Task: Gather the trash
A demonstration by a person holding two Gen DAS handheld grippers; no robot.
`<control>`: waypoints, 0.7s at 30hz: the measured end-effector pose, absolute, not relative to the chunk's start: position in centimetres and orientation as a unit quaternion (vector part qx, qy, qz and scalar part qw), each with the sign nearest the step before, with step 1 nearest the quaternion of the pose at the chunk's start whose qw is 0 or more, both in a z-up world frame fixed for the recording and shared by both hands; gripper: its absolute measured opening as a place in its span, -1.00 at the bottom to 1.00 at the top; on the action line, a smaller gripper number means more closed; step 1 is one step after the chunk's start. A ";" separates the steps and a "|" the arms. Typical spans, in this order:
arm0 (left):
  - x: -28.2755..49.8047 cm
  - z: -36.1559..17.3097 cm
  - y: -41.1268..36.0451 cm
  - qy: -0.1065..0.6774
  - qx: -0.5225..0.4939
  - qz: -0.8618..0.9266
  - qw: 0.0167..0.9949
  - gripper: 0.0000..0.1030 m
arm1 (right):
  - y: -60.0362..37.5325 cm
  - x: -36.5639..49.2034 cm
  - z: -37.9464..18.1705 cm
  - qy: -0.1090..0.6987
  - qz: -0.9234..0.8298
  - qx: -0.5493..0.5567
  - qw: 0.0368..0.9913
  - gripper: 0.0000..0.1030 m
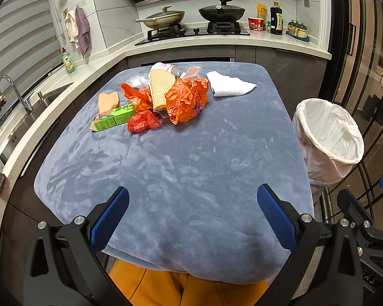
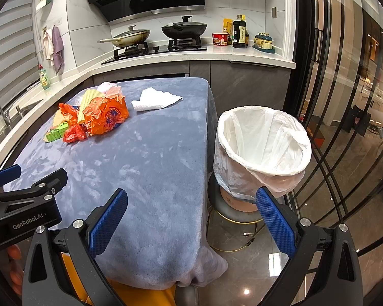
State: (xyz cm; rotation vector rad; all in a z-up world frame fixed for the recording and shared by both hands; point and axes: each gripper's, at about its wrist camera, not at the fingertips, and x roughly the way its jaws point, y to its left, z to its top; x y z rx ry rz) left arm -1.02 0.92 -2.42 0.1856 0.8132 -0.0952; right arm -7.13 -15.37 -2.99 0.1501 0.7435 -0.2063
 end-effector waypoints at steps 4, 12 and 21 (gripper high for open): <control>-1.0 -2.4 0.9 0.394 0.090 -0.047 0.913 0.86 | -15.4 -7.1 -3.0 0.363 -0.101 0.074 0.923 0.87; -1.1 -2.5 0.9 0.394 0.090 -0.047 0.913 0.86 | -15.4 -7.1 -3.1 0.362 -0.101 0.074 0.924 0.87; -1.2 -2.5 1.0 0.395 0.088 -0.048 0.913 0.86 | -15.8 -7.0 -2.9 0.365 -0.106 0.073 0.922 0.87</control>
